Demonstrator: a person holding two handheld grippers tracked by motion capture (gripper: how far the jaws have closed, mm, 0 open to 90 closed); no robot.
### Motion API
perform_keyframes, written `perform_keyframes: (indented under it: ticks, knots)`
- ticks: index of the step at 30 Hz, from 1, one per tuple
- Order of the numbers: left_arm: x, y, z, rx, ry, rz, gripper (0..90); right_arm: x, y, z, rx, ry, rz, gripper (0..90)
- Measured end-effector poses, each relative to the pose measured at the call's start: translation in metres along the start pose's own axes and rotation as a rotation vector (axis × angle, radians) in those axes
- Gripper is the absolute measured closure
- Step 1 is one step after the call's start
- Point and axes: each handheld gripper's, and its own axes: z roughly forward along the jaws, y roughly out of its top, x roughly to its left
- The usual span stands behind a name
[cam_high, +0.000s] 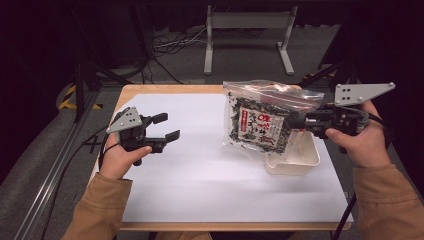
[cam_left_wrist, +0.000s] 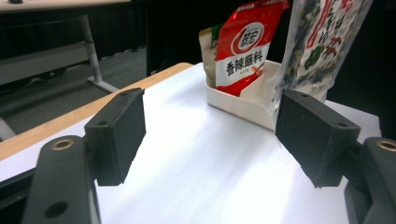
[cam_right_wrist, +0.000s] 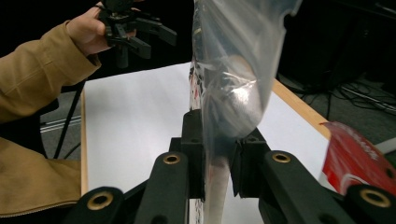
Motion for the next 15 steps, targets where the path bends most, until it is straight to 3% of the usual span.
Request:
perform_keyframes:
  ticks: [15]
  knots:
    - [0.007,-0.006,0.001,0.024,0.024,-0.017,22.0,-0.005,-0.003,-0.033,-0.018,-0.13,0.018,77.3]
